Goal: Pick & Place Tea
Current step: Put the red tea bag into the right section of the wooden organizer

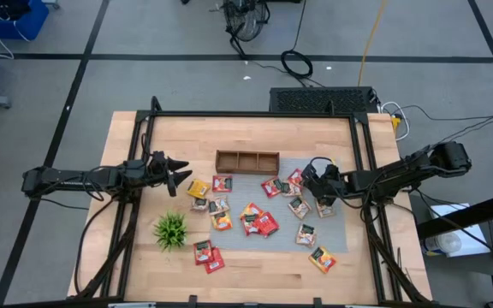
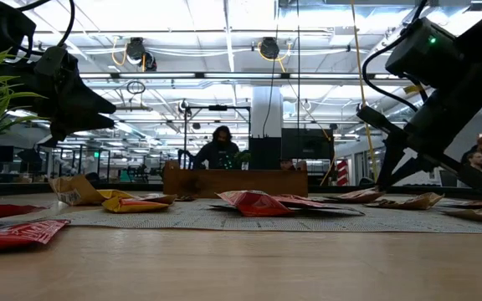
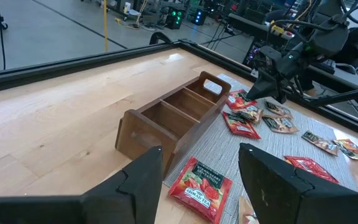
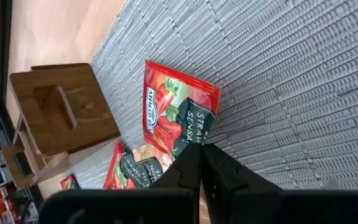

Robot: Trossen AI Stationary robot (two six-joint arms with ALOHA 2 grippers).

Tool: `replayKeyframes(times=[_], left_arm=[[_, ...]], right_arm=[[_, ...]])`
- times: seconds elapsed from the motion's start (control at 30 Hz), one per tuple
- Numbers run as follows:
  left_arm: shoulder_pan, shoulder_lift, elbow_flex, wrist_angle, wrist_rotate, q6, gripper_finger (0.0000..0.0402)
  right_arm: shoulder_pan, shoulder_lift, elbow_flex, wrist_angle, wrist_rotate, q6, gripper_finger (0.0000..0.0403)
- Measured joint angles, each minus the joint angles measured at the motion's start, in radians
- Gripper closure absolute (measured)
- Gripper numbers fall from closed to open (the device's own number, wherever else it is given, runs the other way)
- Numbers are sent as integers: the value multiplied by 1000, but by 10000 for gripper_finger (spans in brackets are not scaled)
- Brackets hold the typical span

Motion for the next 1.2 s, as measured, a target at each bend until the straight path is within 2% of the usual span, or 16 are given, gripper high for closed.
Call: replayKeyframes(times=[0.23, 0.5, 0.77, 1.2], left_arm=[[0, 0, 0, 0, 0, 0, 190], [0, 0, 0, 0, 0, 0, 190], [0, 0, 0, 0, 0, 0, 190], [0, 0, 0, 0, 0, 0, 190]], right_arm=[[-9, -44, 1, 86, 54, -135, 403], [-40, -142, 0, 86, 41, -347, 403], [-91, -248, 35, 65, -56, -668, 403], [-200, -299, 286, -231, -260, -1146, 403]])
